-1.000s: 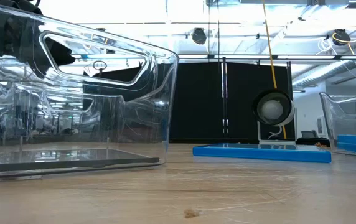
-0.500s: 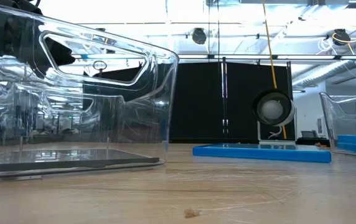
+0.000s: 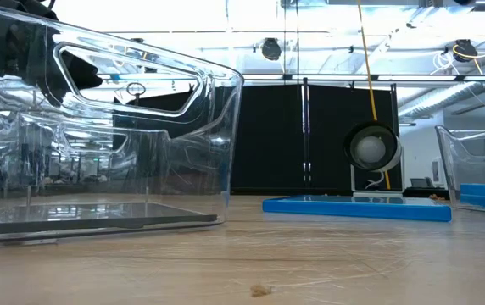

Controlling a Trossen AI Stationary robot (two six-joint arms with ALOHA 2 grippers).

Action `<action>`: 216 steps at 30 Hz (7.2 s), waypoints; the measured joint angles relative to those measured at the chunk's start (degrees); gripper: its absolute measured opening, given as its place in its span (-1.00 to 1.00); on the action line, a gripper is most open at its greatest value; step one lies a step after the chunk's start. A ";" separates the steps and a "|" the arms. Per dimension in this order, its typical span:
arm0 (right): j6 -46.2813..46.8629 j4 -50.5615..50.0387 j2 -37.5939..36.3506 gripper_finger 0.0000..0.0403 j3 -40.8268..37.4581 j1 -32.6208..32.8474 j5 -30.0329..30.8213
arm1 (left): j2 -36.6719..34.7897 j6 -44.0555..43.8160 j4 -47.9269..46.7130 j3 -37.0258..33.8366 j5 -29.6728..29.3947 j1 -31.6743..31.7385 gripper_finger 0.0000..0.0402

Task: Pick & place jewel cases by type
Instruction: Put the blue disc case into the right transparent bin

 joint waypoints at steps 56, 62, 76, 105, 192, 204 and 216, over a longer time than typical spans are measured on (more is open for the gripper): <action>-40.89 37.08 -39.08 -0.69 -31.45 -30.07 18.86 | 0.00 0.00 0.02 0.00 0.00 0.00 -0.28; -40.86 29.53 -18.55 -0.96 -21.58 -45.38 -2.62 | -0.01 -0.01 0.02 0.00 0.00 0.00 -0.28; -38.60 -2.54 14.82 -1.00 -1.72 -51.24 -24.68 | -0.01 0.00 0.01 0.00 0.00 0.00 -0.28; -39.87 -6.02 23.50 -1.00 -1.89 -50.19 -16.63 | -0.02 -0.13 3.51 0.00 -0.11 -0.02 -0.28; -42.73 16.16 23.76 -1.00 -2.13 -62.07 -7.99 | -0.01 0.07 6.43 0.00 0.39 -0.01 -0.28; -41.55 31.88 26.13 -1.00 -2.07 -63.52 -13.70 | -0.02 -0.29 6.43 0.00 0.38 0.00 -0.28; -40.49 30.96 35.29 -1.00 -0.98 -65.66 -20.32 | 0.00 -0.17 6.43 0.00 0.37 0.00 -0.28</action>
